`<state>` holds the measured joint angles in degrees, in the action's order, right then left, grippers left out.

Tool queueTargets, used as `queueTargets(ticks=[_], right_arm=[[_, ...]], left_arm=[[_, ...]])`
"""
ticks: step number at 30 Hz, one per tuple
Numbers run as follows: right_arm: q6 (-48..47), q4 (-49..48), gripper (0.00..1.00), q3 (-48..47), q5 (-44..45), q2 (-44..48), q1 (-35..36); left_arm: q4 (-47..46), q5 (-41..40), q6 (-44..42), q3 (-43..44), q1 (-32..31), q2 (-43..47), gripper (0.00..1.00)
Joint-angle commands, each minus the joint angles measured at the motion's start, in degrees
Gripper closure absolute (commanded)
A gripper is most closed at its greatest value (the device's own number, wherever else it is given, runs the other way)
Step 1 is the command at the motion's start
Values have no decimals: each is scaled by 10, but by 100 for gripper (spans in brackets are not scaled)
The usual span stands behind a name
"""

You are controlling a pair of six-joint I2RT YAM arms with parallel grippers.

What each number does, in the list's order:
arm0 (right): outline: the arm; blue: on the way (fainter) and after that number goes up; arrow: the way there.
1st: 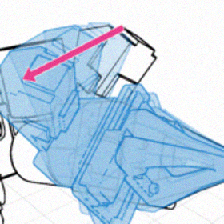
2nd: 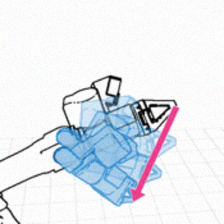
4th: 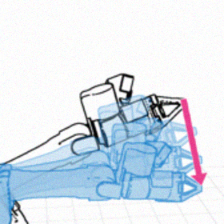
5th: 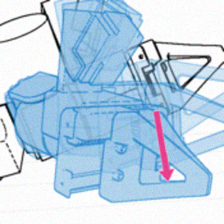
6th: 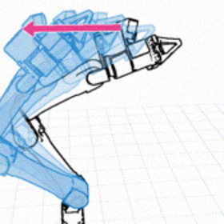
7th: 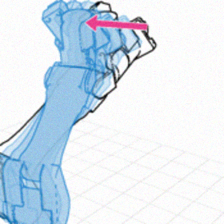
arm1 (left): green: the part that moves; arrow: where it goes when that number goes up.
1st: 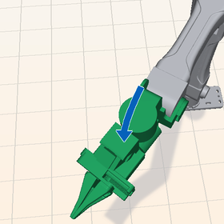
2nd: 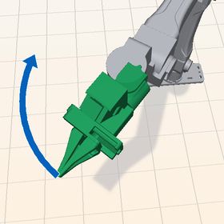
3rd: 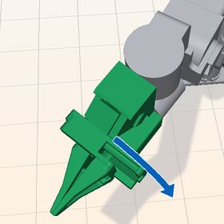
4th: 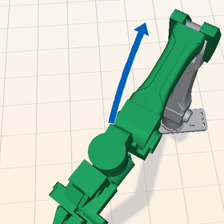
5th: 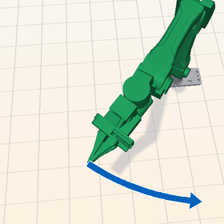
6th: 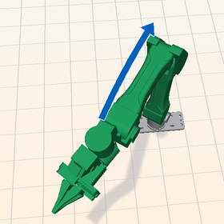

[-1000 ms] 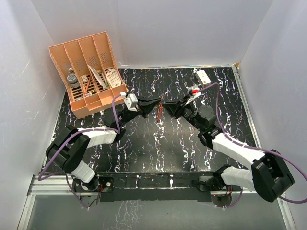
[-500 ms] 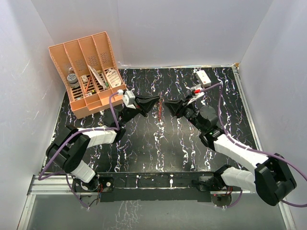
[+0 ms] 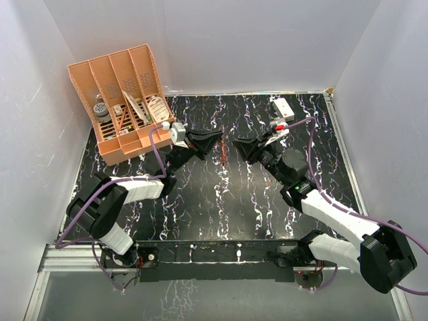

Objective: Put the keys on the keyring

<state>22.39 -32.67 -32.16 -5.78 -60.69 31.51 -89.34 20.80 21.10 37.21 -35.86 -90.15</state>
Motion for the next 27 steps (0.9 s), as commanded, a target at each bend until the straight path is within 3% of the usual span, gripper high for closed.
queueTargets(ticks=[1,27], right_arm=[[-12,-14,75,-22,11,18,3],[-14,-12,75,-14,9,33,3]], left_arm=[[-56,-2,23,23,0,6,100],[-69,4,43,30,3,0,100]])
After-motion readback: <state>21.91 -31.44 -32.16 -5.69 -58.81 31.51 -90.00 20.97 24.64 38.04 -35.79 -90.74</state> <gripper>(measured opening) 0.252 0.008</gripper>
